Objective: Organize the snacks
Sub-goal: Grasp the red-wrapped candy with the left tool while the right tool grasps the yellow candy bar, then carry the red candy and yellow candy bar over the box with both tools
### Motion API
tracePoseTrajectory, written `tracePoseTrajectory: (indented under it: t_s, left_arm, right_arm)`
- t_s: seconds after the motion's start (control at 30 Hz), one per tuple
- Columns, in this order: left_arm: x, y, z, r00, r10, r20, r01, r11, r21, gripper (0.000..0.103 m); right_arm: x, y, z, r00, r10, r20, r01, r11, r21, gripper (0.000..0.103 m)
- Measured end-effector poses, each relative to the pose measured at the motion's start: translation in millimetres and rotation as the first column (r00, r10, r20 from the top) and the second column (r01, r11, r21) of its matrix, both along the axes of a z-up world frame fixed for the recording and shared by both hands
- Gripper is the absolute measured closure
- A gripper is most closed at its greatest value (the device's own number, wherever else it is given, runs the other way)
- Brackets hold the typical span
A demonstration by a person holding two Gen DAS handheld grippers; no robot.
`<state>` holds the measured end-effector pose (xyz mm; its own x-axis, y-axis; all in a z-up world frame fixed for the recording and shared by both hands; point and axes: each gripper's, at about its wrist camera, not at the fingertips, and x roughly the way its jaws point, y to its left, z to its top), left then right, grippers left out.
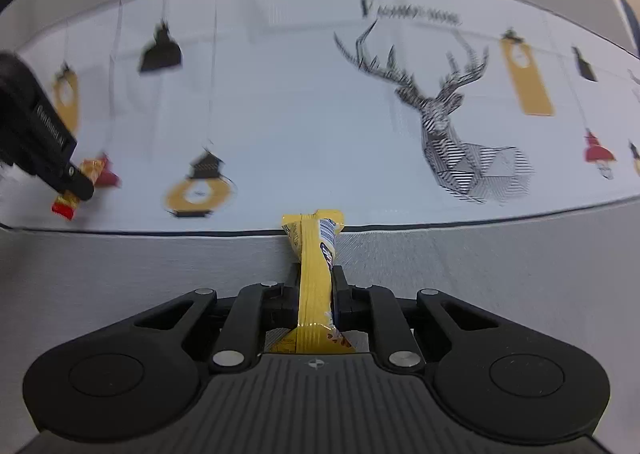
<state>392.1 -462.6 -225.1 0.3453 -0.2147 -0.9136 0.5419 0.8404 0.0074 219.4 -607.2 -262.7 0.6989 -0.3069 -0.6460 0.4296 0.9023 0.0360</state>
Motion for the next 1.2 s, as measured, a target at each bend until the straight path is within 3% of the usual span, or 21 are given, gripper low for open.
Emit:
tracePoseTrajectory:
  t_s: [0.13, 0.3, 0.53, 0.73, 0.83, 0.93, 1.2]
  left_arm:
    - [-53.8, 56.1, 46.2, 0.999, -0.029, 0.022, 0.03, 0.999, -0.045, 0.086]
    - [-136.7, 139.4, 105.9, 0.998, -0.023, 0.056, 0.028, 0.996, -0.083, 0.086]
    - [-240.3, 252.5, 174.5, 0.99, 0.046, 0.131, -0.035, 0.996, -0.087, 0.086]
    - [-303.4, 342.1, 194.9, 0.978, 0.125, 0.167, -0.12, 0.992, -0.041, 0.086]
    - [-332.8, 379.7, 197.6, 0.969, 0.158, 0.188, -0.153, 0.987, -0.044, 0.086]
    - [-360.0, 401.4, 196.6, 0.96, 0.174, 0.219, -0.173, 0.985, -0.023, 0.086]
    - [-403.2, 431.7, 202.6, 0.951, 0.222, 0.216, -0.2, 0.973, -0.118, 0.086]
  right_arm:
    - [-51.9, 35.9, 37.0, 0.997, -0.015, 0.075, 0.011, 0.999, 0.051, 0.089]
    - [-120.3, 102.2, 87.4, 0.987, 0.013, 0.162, -0.021, 0.998, 0.052, 0.089]
    - [-191.3, 204.3, 155.6, 0.949, 0.212, 0.231, -0.237, 0.968, 0.082, 0.089]
    - [-242.4, 287.1, 193.7, 0.895, 0.355, 0.271, -0.405, 0.901, 0.154, 0.089]
    - [-268.9, 323.5, 204.2, 0.874, 0.402, 0.273, -0.449, 0.883, 0.136, 0.089]
    - [-286.6, 351.6, 209.6, 0.853, 0.452, 0.26, -0.488, 0.868, 0.092, 0.089]
    - [-317.5, 391.7, 231.7, 0.814, 0.52, 0.258, -0.534, 0.845, -0.017, 0.089]
